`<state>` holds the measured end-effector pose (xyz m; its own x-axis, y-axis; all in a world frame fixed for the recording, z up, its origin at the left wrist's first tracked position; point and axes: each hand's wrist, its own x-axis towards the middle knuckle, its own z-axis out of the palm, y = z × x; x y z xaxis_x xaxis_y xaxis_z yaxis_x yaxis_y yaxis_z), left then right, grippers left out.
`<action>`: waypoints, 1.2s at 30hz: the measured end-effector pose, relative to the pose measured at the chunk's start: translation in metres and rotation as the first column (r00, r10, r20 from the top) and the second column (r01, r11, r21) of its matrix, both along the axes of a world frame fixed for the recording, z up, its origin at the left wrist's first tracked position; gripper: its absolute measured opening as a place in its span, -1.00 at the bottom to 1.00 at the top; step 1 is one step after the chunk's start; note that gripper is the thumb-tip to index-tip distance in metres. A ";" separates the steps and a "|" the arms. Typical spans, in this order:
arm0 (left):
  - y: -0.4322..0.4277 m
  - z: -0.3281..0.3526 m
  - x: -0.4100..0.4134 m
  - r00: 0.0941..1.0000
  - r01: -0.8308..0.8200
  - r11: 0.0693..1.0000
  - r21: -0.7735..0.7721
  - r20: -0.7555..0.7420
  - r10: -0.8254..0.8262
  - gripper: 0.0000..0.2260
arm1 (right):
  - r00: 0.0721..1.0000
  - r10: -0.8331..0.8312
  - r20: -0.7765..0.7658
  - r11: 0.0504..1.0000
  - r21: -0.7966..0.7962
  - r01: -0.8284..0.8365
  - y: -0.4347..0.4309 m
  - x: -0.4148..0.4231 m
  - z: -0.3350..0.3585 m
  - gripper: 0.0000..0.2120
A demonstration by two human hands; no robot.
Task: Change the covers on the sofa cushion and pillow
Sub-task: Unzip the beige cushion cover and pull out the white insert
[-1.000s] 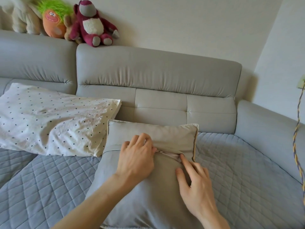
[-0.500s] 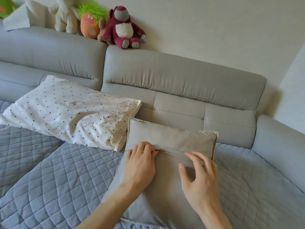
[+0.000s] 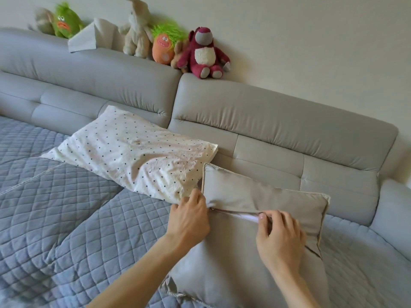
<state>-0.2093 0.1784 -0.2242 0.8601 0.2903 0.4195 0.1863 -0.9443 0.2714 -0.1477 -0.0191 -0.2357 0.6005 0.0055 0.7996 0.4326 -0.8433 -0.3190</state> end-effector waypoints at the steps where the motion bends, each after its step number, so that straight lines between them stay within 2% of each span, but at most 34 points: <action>1: 0.007 0.000 -0.002 1.000 -0.018 1.000 -0.006 -0.018 0.018 -0.73 | 1.000 0.018 0.001 1.000 0.015 -0.018 0.000 -0.003 0.000 -0.73; 8: 0.019 -0.001 0.009 0.966 -0.115 0.985 -0.128 -0.247 0.080 -0.73 | 0.971 0.240 -0.015 0.957 0.173 -0.234 -0.012 0.002 0.006 -0.76; 11: 0.021 -0.001 0.022 0.943 -0.135 0.974 -0.182 -0.325 0.070 -0.74 | 0.960 0.277 -0.049 0.951 0.159 -0.267 -0.011 0.015 0.005 -0.80; 14: 0.029 -0.003 0.040 0.930 -0.086 0.978 -0.188 -0.366 0.011 -0.79 | 0.960 0.258 -0.108 0.962 0.126 -0.244 -0.011 0.034 0.005 -0.77; 17: 0.039 -0.011 0.056 0.951 -0.042 0.960 -0.277 -0.307 -0.047 -0.84 | 0.957 0.219 -0.193 0.975 0.089 -0.205 -0.013 0.049 0.007 -0.74; 20: 0.044 -0.021 0.070 0.959 0.023 0.905 -0.424 -0.245 -0.139 -0.76 | 0.947 0.120 -0.299 0.982 -0.106 -0.158 -0.007 0.059 0.014 -0.69; 24: 0.054 -0.036 0.090 0.970 0.062 0.807 -0.587 -0.154 -0.186 -0.77 | 0.939 0.040 -0.342 0.923 -0.348 -0.166 0.021 0.073 0.037 -0.52; 27: 0.059 -0.036 0.097 0.970 0.073 0.731 -0.678 -0.121 -0.210 -0.80 | 0.870 0.006 -0.494 0.851 -0.454 -0.263 0.056 0.084 0.052 -0.43; 30: 0.052 -0.022 0.100 0.966 0.090 0.728 -0.680 -0.120 -0.231 -0.80 | 0.850 0.026 -0.526 0.805 -0.494 -0.330 0.089 0.095 0.059 -0.59; 33: 0.049 -0.011 0.100 0.959 0.094 0.748 -0.657 -0.141 -0.245 -0.79 | 0.877 0.076 -0.474 0.756 -0.546 -0.361 0.102 0.106 0.057 -0.75; 34: 0.049 -0.008 0.099 0.959 0.096 0.708 -0.699 -0.124 -0.253 -0.79 | 0.888 0.108 -0.448 0.761 -0.537 -0.363 0.100 0.108 0.052 -0.75; 36: 0.048 -0.001 0.094 0.958 0.108 0.567 -0.817 -0.068 -0.279 -0.79 | 0.904 0.203 -0.376 0.826 -0.430 -0.364 0.091 0.109 0.042 -0.73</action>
<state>-0.1152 0.2267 -0.2251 0.9668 0.2494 -0.0550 0.1493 -0.3772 0.9140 -0.0390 0.0721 -0.1937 0.7194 0.5471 0.4280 0.6272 -0.7765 -0.0615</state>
